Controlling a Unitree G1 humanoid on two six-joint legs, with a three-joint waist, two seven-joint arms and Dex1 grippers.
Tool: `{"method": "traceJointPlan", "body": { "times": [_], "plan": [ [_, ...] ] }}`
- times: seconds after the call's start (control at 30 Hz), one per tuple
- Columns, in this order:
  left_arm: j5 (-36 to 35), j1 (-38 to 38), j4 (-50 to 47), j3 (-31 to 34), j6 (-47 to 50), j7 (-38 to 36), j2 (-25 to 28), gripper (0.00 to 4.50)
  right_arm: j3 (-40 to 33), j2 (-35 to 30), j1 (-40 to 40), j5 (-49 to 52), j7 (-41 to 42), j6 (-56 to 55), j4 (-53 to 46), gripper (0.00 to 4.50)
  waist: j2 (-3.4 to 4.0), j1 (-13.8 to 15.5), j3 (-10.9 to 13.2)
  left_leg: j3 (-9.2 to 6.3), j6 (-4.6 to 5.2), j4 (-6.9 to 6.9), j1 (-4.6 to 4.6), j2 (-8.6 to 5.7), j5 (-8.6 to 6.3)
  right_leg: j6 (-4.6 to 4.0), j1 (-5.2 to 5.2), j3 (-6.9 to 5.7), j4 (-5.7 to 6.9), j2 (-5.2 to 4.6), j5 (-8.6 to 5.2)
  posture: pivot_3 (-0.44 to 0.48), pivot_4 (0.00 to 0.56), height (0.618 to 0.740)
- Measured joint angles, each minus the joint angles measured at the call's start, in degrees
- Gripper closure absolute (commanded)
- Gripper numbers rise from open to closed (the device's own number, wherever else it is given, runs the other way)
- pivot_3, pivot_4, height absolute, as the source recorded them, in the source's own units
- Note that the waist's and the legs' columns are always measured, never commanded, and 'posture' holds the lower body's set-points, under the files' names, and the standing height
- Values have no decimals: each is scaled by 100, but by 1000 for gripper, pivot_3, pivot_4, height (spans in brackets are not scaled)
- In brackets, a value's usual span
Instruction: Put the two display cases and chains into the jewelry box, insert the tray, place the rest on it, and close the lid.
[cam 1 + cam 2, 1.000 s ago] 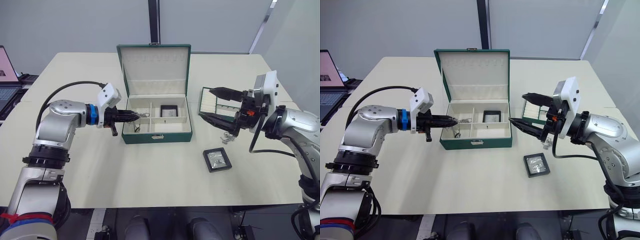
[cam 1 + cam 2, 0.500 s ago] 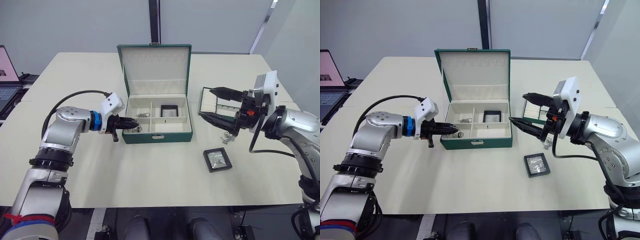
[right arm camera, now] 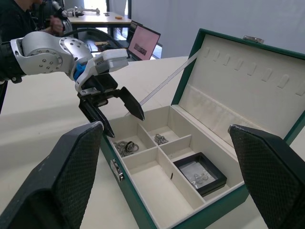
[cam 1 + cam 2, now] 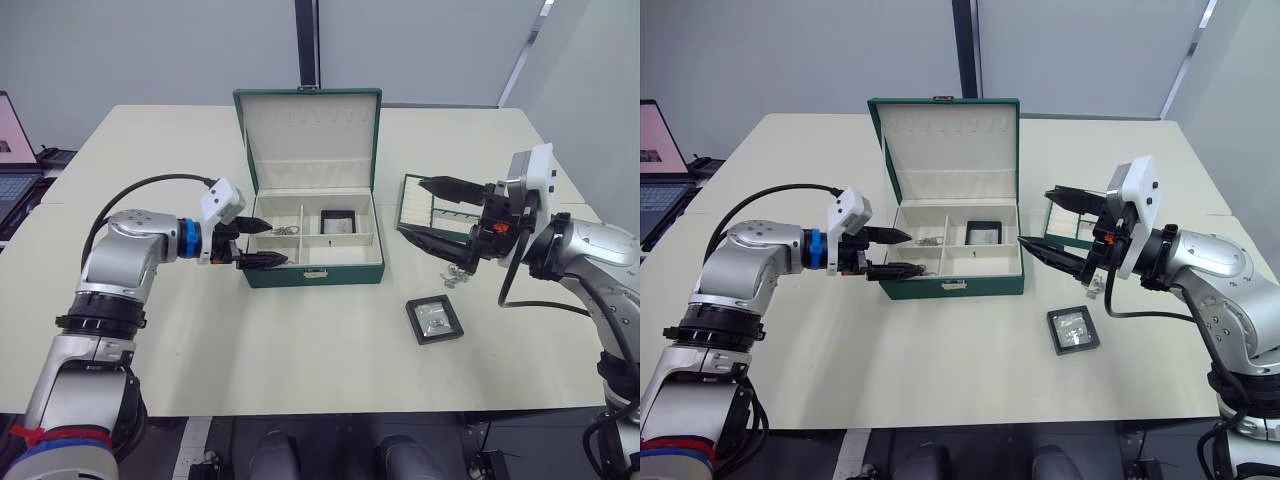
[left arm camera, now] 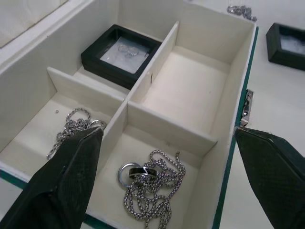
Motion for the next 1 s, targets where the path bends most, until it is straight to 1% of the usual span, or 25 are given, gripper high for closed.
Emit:
{"method": "traceJointPlan", "body": {
  "times": [0.13,0.27,0.4,0.47,0.57,0.67,0.8,1.0],
  "plan": [
    [-396,60,-578,277,493,-23,195,62,-31,-66,47,2,39,-8,6,0,0,-6,0,-1,0,0,-1,0,0,0,0,1,-2,0,0,0,150,740],
    [-1063,438,-1404,981,1304,57,625,62,-225,-279,341,8,131,-7,37,0,0,-16,0,-2,0,-1,0,1,0,0,-2,1,-2,1,0,0,150,740],
    [-1566,728,-1710,1904,1900,451,927,62,-531,-423,654,5,246,-44,302,0,0,-14,0,-4,1,-3,2,0,0,0,4,1,1,0,0,0,150,740],
    [-1617,888,-1747,2225,1939,727,958,62,-620,-449,802,-3,269,-76,409,0,0,-14,0,-7,1,0,7,0,-1,0,14,0,2,0,0,0,150,740],
    [-1627,1337,-1836,2758,2027,1295,940,62,-837,-458,1093,-56,280,-178,650,0,-1,-14,-1,-12,1,-1,8,0,-1,0,20,-4,-2,0,0,0,150,740],
    [-1545,1884,-1980,3210,1916,1888,864,62,-1036,-450,1351,-242,211,-357,936,0,-1,-14,-1,-11,1,-3,9,0,-1,0,19,-2,-4,0,0,0,150,740],
    [-1133,2708,-2057,3705,1529,2906,386,62,-1283,-252,1750,-705,-78,-905,1537,0,-3,-16,-2,-12,1,-1,11,0,-1,0,21,-3,-3,-1,0,0,150,740],
    [-628,2988,-1925,4111,779,4314,-252,62,-1386,260,1800,-1410,-635,-1954,2508,0,-5,-15,-4,-11,0,-1,18,-1,-1,0,31,-4,-4,-1,0,0,150,740]
  ]
}}
